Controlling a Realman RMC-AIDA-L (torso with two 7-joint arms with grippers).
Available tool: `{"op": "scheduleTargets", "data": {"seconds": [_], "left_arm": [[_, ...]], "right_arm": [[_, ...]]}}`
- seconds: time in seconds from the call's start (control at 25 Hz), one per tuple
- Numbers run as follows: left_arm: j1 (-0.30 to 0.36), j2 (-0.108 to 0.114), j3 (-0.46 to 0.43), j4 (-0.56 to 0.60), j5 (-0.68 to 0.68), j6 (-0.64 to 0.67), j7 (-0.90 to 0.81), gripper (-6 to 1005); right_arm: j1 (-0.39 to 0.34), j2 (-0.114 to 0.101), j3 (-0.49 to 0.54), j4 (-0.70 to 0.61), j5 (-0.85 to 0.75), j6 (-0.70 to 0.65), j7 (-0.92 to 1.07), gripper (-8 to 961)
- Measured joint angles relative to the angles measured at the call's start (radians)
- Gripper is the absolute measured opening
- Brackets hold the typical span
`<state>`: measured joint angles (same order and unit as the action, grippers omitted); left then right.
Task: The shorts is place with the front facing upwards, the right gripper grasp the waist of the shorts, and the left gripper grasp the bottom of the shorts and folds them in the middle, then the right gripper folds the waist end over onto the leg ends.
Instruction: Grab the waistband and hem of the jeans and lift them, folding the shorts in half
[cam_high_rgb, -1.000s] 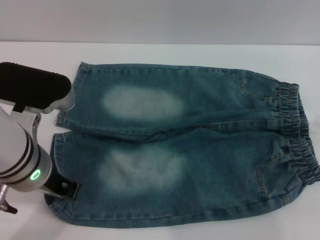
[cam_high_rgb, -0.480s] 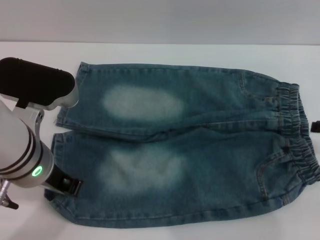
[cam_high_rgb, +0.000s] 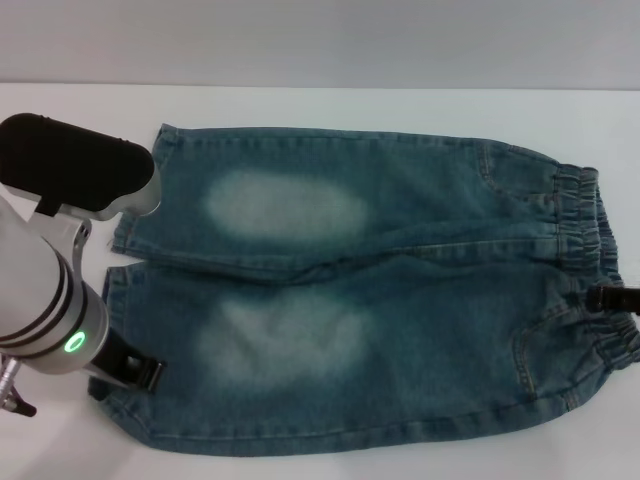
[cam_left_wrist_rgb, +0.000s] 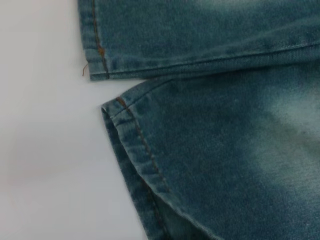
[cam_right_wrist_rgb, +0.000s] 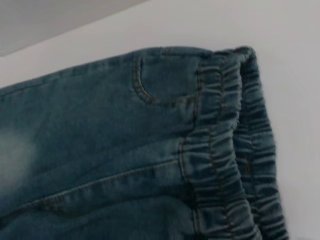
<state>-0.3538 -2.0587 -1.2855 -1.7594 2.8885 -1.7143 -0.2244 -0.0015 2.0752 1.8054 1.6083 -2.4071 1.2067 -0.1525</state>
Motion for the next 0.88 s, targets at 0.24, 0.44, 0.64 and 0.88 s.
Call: {"op": "scheduleTargets", "data": {"seconds": [0.24,0.44,0.64,0.88], "left_arm": [[0.001,0.0,0.0,0.0,0.0,-0.001,0.001,28],[0.0,0.0,0.0,0.0,0.0,-0.001,0.001,32],[0.0,-0.001,0.0,-0.001,0.0,0.001,0.001,36],[-0.002,-0.001,0.0,-0.001,0.0,0.003,0.002,41]], "right_arm": [[0.003,0.0,-0.001,-0.042,0.0,-0.011,-0.001,766],[0.008,0.002,-0.012,-0.061,0.001,-0.025,-0.004,765],[0.004,0.002,-0.02,-0.057,0.014,-0.031,-0.004,764],[0.011,-0.003,-0.011,-0.087,0.062,-0.019,-0.059,699]]}}
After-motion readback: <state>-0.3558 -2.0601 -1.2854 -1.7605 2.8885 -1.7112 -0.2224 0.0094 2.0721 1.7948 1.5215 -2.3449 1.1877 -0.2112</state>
